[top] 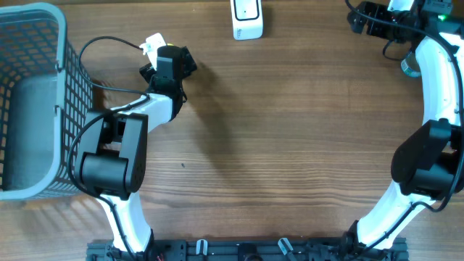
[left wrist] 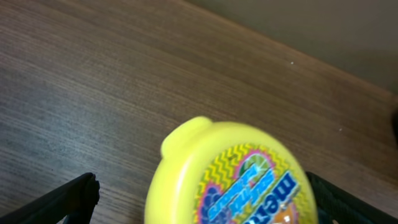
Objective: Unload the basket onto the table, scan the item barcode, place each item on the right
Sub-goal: 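Carry the yellow Mentos container with the left gripper to table center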
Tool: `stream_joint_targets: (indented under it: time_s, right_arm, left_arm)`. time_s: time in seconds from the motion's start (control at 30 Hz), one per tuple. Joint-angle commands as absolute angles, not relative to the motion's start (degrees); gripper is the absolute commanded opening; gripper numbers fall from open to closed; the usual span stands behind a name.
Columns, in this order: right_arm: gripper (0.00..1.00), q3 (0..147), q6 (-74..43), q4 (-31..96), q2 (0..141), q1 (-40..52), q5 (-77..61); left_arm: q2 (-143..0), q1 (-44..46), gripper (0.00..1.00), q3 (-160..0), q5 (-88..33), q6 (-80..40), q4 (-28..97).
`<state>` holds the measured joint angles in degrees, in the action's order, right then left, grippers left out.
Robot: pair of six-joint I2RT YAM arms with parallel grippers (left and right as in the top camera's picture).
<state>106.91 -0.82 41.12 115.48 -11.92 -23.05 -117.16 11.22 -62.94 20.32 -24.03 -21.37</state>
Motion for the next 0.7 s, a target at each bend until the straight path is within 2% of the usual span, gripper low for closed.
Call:
stream_joint_targets:
  time_s: [0.0, 0.1, 0.33, 0.43, 0.6, 0.67]
  right_arm:
    - [1.00, 106.4, -0.1, 41.1, 114.9, -11.9, -22.5]
    - [1.00, 106.4, -0.2, 41.1, 114.9, -11.9, -22.5]
    - [1.00, 106.4, -0.2, 41.2, 114.9, -11.9, -22.5]
    - [1.00, 106.4, -0.2, 41.2, 114.9, -11.9, -22.4]
    - [1.00, 106.4, 0.0, 41.2, 114.9, -11.9, -22.4]
    - [1.00, 106.4, 0.0, 41.2, 114.9, -11.9, -22.4]
  left_arm:
    - [-118.4, 10.9, 1.00, -63.0, 21.7, -22.9, -23.0]
    - [-119.1, 11.0, 0.98, -63.0, 21.6, -22.9, -23.7]
    - [-120.0, 11.0, 0.82, -63.0, 20.2, -22.9, -22.4]
    - [-120.0, 11.0, 0.78, -63.0, 20.2, -22.9, -22.3]
    - [-120.0, 11.4, 0.62, -63.0, 20.2, -22.9, -22.3]
    - [-120.0, 11.6, 0.61, -63.0, 20.2, -22.9, -22.3]
